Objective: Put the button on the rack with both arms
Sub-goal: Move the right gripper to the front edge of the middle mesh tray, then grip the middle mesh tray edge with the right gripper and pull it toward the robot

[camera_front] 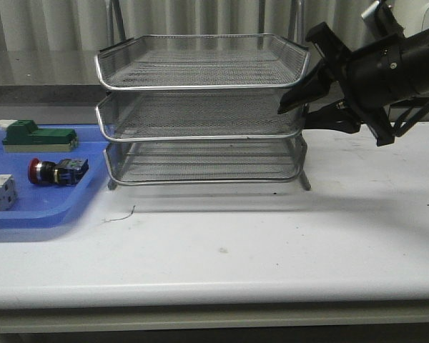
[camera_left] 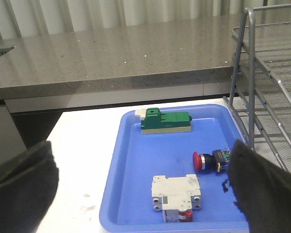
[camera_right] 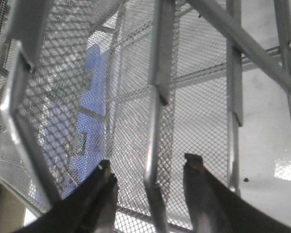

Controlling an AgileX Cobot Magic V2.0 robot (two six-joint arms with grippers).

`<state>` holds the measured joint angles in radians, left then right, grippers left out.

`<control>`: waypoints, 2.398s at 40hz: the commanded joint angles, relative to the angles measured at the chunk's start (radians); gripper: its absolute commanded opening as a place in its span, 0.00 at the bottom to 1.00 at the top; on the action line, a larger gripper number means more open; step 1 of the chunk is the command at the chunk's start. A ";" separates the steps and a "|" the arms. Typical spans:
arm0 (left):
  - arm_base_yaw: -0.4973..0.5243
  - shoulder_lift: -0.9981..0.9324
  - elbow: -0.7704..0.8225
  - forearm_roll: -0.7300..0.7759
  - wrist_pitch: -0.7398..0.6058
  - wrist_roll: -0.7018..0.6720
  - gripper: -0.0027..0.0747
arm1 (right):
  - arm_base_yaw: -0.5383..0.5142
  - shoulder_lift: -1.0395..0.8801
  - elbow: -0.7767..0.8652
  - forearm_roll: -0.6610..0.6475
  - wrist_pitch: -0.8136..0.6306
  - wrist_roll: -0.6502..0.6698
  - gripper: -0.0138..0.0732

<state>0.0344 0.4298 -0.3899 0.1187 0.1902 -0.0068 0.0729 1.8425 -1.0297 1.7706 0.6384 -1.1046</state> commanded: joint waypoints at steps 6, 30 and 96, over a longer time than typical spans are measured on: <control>0.002 0.012 -0.040 0.001 -0.082 -0.012 0.90 | -0.005 -0.023 -0.033 0.045 0.074 -0.010 0.56; 0.002 0.012 -0.040 0.001 -0.082 -0.012 0.90 | -0.005 -0.023 -0.032 -0.013 0.071 -0.010 0.24; 0.002 0.012 -0.040 0.001 -0.082 -0.012 0.90 | -0.005 -0.325 0.451 -0.044 0.211 -0.126 0.23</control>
<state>0.0344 0.4298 -0.3899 0.1187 0.1902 -0.0068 0.0705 1.5728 -0.6009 1.7157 0.7418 -1.2138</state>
